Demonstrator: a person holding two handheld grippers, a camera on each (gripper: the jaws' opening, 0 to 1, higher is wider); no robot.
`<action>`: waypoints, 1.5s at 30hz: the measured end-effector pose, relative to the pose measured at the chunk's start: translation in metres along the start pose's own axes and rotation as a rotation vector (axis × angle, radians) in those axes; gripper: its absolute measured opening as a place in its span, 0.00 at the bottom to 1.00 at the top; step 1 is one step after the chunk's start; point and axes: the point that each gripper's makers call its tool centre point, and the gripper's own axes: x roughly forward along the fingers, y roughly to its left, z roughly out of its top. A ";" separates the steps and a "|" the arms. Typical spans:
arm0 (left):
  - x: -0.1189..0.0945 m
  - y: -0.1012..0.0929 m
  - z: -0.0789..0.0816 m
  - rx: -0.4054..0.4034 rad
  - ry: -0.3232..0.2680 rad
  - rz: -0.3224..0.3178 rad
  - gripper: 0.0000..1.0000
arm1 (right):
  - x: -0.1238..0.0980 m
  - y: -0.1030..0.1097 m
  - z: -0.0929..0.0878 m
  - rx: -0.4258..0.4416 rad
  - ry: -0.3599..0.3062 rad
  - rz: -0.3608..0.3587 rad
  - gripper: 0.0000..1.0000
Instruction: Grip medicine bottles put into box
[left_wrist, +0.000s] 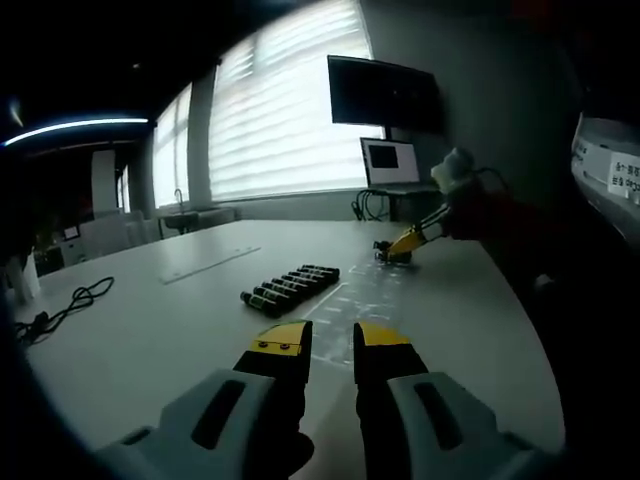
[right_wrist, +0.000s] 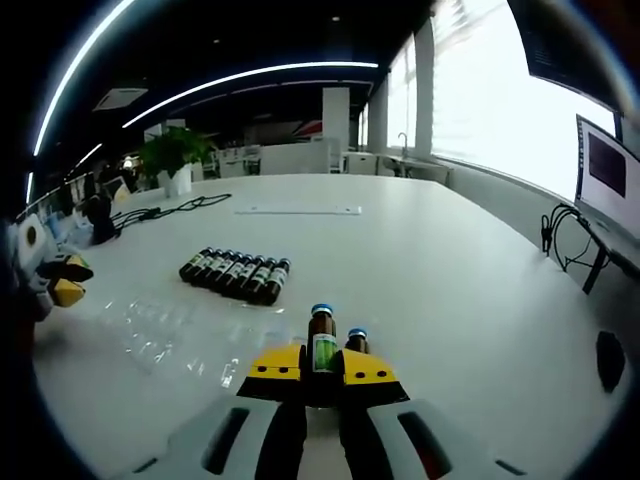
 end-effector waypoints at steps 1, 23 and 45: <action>0.000 0.000 0.000 0.001 0.000 0.001 0.11 | 0.000 -0.001 0.000 -0.005 0.002 -0.008 0.07; 0.000 -0.002 0.000 0.011 0.005 0.000 0.11 | 0.003 0.001 0.004 -0.053 -0.012 -0.010 0.03; 0.002 0.000 -0.005 0.010 0.022 0.007 0.11 | -0.001 0.006 -0.010 -0.078 0.053 0.067 0.03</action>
